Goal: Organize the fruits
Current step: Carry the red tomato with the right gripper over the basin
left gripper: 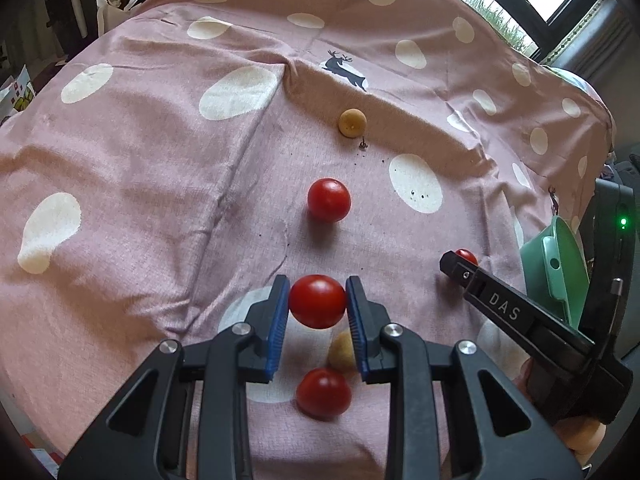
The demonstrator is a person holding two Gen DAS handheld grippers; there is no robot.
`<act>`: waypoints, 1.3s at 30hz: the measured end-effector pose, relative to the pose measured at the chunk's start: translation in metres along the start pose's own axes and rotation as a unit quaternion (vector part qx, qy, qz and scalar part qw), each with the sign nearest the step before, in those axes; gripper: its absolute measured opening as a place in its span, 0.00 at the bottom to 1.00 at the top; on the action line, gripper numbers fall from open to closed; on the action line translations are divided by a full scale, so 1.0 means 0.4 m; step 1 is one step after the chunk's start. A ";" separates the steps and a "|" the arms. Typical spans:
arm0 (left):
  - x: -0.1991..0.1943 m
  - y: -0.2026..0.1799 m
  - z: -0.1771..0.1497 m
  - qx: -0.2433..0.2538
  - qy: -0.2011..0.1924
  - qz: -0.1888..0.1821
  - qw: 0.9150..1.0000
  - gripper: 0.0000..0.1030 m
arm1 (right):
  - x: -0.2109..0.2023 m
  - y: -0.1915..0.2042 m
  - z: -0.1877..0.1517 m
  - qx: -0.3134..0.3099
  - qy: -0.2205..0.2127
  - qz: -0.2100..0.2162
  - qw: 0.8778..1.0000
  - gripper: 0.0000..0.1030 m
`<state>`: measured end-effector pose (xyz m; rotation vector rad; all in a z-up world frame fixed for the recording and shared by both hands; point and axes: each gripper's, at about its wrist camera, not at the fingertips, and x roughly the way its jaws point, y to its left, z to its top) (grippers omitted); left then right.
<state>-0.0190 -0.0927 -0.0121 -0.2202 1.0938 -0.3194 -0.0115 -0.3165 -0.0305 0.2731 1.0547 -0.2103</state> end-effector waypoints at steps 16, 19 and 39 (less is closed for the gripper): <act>-0.099 -0.043 0.001 0.016 -0.109 -0.015 0.994 0.27 | -0.115 0.012 -0.021 -0.002 -0.033 0.116 0.993 0.33; -0.116 -0.047 0.002 0.012 -0.123 -0.020 0.992 0.27 | -0.140 0.009 -0.021 -0.001 -0.045 0.124 0.991 0.33; -0.186 -0.189 -0.023 0.071 -0.166 -0.080 0.980 0.27 | -0.317 -0.147 -0.021 0.047 -0.166 0.060 0.983 0.33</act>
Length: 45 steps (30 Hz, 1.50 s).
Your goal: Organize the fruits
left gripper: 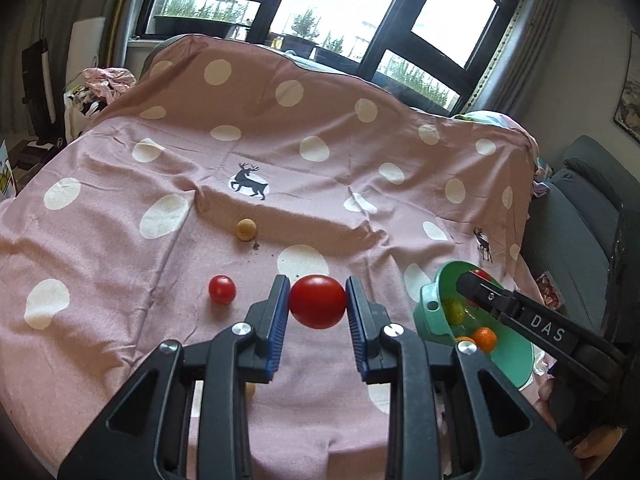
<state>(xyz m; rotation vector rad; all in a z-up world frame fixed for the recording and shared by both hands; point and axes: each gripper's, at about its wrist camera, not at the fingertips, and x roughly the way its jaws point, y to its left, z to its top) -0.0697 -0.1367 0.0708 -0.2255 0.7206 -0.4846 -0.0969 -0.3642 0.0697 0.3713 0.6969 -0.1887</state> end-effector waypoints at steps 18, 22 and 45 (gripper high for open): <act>0.118 -0.294 -0.038 0.121 0.068 -0.095 0.986 0.27 | -0.113 -0.292 0.019 0.136 -0.051 -0.067 0.987 0.33; 0.156 -0.333 -0.054 0.130 0.102 -0.127 0.978 0.27 | -0.109 -0.325 0.012 0.155 -0.042 -0.078 0.984 0.33; 0.251 -0.429 -0.134 0.193 0.177 -0.134 0.956 0.27 | -0.063 -0.385 -0.004 0.183 0.006 -0.104 0.978 0.34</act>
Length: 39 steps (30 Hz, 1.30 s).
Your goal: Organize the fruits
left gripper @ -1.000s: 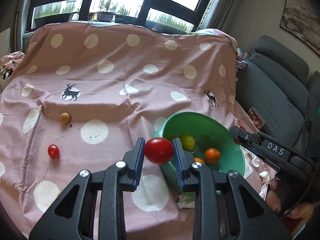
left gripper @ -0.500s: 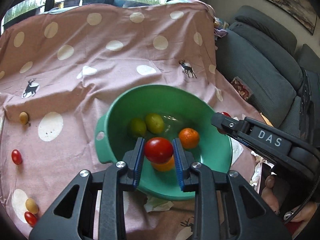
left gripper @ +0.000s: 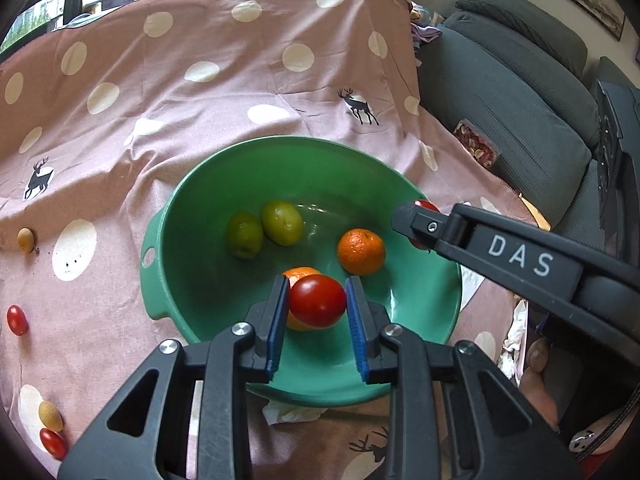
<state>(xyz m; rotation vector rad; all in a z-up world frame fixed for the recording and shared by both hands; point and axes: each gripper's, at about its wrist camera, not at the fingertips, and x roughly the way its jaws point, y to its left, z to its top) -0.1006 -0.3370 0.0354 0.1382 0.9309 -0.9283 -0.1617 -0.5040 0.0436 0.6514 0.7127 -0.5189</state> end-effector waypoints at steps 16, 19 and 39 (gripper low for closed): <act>-0.053 0.020 0.001 -0.010 -0.018 -0.007 1.000 0.52 | 0.003 -0.003 0.000 0.007 -0.001 -0.010 1.000 0.34; -0.093 0.056 0.002 -0.022 -0.031 0.015 0.999 0.55 | 0.003 0.010 0.001 0.001 -0.003 -0.006 1.000 0.36; -0.328 0.504 -0.065 -0.214 -0.078 0.166 0.960 0.67 | 0.013 0.264 -0.079 -0.143 0.024 0.068 0.987 0.47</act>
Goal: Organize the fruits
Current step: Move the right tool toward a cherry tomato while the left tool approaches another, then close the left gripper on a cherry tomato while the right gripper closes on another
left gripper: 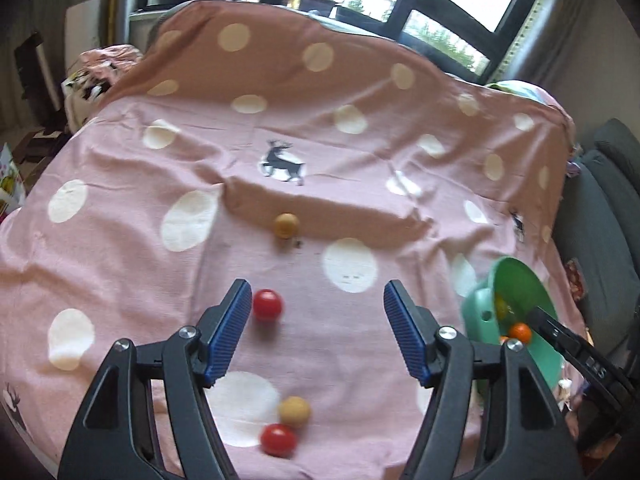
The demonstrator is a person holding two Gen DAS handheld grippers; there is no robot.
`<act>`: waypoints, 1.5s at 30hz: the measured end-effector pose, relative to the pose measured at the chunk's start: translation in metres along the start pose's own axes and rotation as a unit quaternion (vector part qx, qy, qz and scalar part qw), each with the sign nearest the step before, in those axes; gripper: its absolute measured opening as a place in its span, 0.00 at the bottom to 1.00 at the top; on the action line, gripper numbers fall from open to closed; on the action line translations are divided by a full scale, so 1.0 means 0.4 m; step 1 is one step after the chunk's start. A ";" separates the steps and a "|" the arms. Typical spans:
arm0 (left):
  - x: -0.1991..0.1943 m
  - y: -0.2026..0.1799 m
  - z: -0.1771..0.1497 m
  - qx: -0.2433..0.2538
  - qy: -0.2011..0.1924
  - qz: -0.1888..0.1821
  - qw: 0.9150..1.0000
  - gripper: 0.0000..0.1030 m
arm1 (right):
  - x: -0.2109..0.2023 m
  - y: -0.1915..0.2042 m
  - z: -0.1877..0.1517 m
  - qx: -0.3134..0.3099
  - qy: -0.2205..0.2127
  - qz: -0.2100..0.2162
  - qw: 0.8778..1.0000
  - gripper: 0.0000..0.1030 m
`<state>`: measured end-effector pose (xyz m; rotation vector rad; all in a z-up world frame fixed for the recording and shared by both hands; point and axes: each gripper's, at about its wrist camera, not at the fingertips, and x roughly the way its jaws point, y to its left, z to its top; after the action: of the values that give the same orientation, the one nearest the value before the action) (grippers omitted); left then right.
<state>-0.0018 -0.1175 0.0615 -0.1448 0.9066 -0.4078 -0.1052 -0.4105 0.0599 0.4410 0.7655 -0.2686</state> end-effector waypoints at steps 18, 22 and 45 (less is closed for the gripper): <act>0.145 0.101 -0.004 -0.048 0.102 -0.021 0.993 0.65 | 0.176 0.287 -0.152 -0.121 0.205 0.179 0.955 0.47; 0.164 0.104 -0.004 -0.041 0.110 -0.026 0.993 0.62 | 0.200 0.323 -0.189 -0.141 0.242 0.195 0.940 0.47; 0.241 0.132 -0.008 -0.056 0.160 -0.045 0.985 0.30 | 0.257 0.414 -0.286 -0.191 0.292 0.184 0.919 0.30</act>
<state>0.0632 -0.1080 -0.0266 -0.2279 1.2431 -0.4726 -0.0389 -0.2188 -0.0392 0.2817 1.2667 0.3852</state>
